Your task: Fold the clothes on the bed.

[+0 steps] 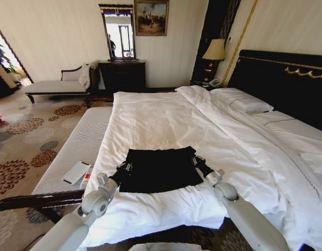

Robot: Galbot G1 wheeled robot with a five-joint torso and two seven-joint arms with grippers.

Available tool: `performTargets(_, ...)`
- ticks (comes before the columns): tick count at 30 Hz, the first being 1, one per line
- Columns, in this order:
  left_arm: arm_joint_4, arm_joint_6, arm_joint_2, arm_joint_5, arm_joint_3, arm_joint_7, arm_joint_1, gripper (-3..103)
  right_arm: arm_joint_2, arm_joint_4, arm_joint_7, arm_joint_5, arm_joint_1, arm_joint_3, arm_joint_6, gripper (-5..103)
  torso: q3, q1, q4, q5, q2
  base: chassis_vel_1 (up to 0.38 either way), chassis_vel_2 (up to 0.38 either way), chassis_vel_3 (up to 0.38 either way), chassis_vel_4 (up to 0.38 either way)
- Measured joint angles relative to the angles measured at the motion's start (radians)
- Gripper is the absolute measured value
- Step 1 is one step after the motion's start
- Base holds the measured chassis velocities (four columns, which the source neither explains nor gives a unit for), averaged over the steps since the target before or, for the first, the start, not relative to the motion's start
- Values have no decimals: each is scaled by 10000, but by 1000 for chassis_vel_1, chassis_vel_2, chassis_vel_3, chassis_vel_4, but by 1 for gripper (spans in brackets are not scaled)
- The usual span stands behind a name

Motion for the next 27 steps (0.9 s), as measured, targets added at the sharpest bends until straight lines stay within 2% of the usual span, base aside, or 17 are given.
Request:
performTargets(8,-104,-99,-182,417,260,-23,260,3,87,277,-134,-406,-675,379,336,3,0,0,-2,-2,0,0,0,0,0)
performTargets(14,-35,-199,-143,760,360,-10,536,3,138,358,-556,-700,-1220,659,529,2,0,0,0,-2,-2,0,0,0,0)
performTargets(15,-36,-200,-138,794,388,-9,563,3,153,358,-633,-743,-1283,708,550,7,0,-1,-1,-2,-1,0,0,0,0)
performTargets(18,-43,-200,-113,879,455,-33,587,0,169,358,-694,-841,-1411,793,629,12,0,-1,0,-5,-1,0,0,0,0)
performTargets(19,-61,-190,-92,915,494,-32,589,0,179,376,-710,-905,-1490,824,661,17,0,-1,0,-3,-1,0,0,0,0)
performTargets(20,-78,-142,-49,963,551,-32,589,9,187,413,-730,-1045,-1618,885,738,22,0,-1,-1,0,-1,0,0,0,0)
performTargets(21,-79,-120,-25,1018,587,-34,590,9,192,443,-756,-1162,-1714,944,816,27,1,0,-1,-3,-1,0,0,0,0)
performTargets(22,-79,-120,-25,1018,587,-34,590,9,192,443,-756,-1162,-1714,944,816,27,1,0,-1,-3,-1,0,0,0,0)
performTargets(23,-80,-118,4,1076,603,-37,598,15,199,472,-813,-1251,-1801,1007,882,27,1,0,-1,-3,-2,0,0,0,0)
performTargets(27,-147,-118,87,1197,586,-40,718,36,252,672,-1001,-1467,-2179,1400,1098,49,1,-1,-1,-2,-1,0,0,0,0)
